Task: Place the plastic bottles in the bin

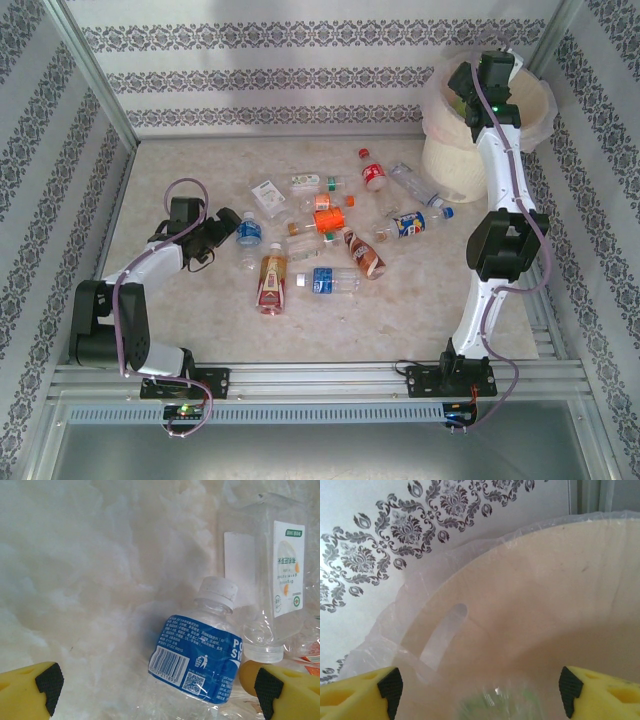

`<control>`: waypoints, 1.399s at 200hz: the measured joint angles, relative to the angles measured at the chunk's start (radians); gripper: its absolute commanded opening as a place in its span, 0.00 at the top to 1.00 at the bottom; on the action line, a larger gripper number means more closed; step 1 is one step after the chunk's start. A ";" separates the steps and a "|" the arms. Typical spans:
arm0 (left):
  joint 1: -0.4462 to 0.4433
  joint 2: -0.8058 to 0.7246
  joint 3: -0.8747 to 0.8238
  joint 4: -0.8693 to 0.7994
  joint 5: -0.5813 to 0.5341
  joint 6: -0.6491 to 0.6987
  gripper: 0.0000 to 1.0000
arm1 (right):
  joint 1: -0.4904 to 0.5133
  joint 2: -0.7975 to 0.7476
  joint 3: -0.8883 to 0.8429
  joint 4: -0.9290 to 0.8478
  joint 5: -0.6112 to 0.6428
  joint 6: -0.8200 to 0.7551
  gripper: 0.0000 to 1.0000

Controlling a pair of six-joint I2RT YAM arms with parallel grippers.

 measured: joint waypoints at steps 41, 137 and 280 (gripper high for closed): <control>0.000 -0.008 0.000 -0.021 -0.009 -0.002 0.00 | 0.000 -0.096 -0.076 0.000 -0.045 -0.047 0.02; 0.000 -0.120 0.020 -0.283 -0.157 -0.004 0.00 | 0.098 -0.584 -0.595 0.132 -0.228 -0.130 0.02; -0.464 -0.304 -0.020 -0.462 -0.217 0.052 0.00 | 0.298 -0.951 -1.327 0.299 -0.209 0.022 0.02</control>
